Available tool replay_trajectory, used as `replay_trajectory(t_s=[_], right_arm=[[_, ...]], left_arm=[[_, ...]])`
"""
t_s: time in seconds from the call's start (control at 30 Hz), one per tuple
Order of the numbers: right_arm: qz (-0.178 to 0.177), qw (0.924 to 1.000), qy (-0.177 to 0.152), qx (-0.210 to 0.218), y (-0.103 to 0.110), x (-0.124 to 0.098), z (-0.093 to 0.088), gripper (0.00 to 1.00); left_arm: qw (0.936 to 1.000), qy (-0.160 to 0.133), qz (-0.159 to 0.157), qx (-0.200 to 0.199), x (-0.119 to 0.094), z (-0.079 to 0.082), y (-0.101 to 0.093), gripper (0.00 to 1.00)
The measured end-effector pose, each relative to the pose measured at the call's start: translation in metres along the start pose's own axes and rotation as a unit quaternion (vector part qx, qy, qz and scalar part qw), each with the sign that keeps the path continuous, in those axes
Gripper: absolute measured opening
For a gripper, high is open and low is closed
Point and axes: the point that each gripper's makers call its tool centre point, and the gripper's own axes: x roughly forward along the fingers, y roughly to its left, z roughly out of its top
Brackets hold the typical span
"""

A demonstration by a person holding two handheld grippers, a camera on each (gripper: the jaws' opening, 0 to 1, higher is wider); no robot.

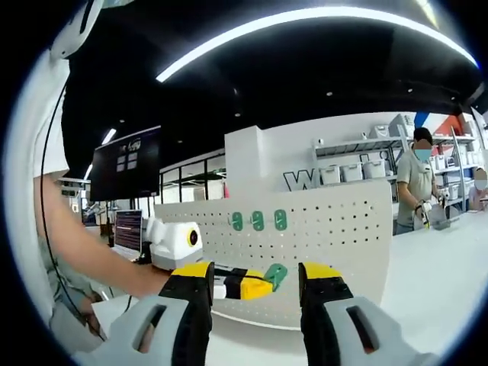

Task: Insert the hook assembly into the mounting plate slot until the hook locks in place.

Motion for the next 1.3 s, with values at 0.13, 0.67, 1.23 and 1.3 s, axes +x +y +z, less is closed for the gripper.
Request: replay_trajectory(t_s=[0.13, 0.67, 1.23, 1.3], right_arm=[[-0.003, 1.0000, -0.003, 0.006, 0.001, -0.001, 0.001, 0.42], [-0.009, 0.9999, -0.002, 0.014, 0.005, -0.004, -0.002, 0.42], [-0.014, 0.9971, 0.012, 0.074, 0.005, -0.002, -0.012, 0.31], [-0.022, 0.9925, 0.010, 0.120, 0.002, -0.003, -0.015, 0.31]], left_arm=[[0.9999, -0.016, 0.000, -0.004, -0.007, 0.006, -0.006, 0.02], [0.9967, -0.073, 0.010, -0.035, -0.028, 0.020, -0.026, 0.02], [0.9954, -0.086, 0.020, -0.036, -0.032, 0.029, -0.025, 0.02], [0.9956, -0.084, 0.020, -0.036, -0.032, 0.028, -0.026, 0.02]])
